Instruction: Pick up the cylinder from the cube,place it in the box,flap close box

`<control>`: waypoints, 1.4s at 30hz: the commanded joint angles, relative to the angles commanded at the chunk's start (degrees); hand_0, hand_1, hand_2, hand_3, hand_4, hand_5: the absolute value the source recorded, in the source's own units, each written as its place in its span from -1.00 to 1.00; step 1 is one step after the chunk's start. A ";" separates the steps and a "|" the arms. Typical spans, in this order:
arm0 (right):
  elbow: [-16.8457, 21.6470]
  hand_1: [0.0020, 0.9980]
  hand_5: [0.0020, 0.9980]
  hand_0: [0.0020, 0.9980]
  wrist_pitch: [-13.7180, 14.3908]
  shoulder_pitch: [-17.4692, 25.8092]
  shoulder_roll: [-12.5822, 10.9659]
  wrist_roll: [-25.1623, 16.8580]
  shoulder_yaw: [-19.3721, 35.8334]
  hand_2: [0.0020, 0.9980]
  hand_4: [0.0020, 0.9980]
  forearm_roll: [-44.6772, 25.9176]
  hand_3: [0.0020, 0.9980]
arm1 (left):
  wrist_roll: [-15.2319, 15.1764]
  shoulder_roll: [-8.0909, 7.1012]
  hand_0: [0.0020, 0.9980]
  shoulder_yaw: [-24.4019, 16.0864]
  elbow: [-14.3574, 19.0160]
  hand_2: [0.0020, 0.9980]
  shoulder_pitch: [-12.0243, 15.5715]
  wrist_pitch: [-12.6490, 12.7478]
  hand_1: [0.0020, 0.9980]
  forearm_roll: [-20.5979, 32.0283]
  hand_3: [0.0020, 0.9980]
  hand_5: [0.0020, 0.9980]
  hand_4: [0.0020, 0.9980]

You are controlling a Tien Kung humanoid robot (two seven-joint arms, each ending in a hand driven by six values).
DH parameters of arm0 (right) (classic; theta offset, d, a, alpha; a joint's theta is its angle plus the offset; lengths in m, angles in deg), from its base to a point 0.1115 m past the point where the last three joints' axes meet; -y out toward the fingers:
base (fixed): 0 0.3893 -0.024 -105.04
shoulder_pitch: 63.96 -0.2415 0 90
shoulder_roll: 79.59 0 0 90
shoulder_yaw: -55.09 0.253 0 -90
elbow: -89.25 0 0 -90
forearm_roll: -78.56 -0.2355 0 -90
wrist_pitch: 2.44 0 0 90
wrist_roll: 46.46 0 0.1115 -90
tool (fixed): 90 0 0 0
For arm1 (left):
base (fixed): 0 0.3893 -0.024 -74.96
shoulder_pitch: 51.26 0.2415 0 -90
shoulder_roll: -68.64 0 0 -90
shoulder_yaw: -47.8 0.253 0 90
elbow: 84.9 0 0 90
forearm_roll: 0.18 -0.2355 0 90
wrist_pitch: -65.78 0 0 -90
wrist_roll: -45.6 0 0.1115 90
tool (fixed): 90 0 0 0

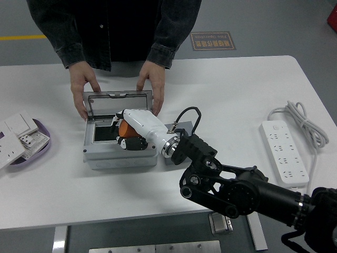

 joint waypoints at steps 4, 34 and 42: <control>-0.55 -0.25 -1.00 -0.79 -2.05 -0.60 0.00 -1.63 -0.06 -0.04 -0.77 -0.25 -0.11 | -0.02 -0.07 0.23 -0.23 0.00 0.13 -0.08 -0.03 0.22 -0.27 0.20 -0.57 0.36; -3.91 0.68 -0.54 0.90 -5.54 -1.60 0.00 -0.77 1.35 0.64 0.55 6.45 0.71 | -0.36 -0.16 0.23 -0.03 -0.20 0.13 -0.45 -0.21 0.22 -0.64 0.20 -0.57 0.36; 1.84 0.68 -0.49 0.89 -2.75 0.66 -0.54 -3.93 3.55 0.64 0.61 -0.63 0.71 | -0.52 0.11 0.23 0.42 -0.29 0.13 -0.30 -0.15 0.22 -0.05 0.20 -0.56 0.34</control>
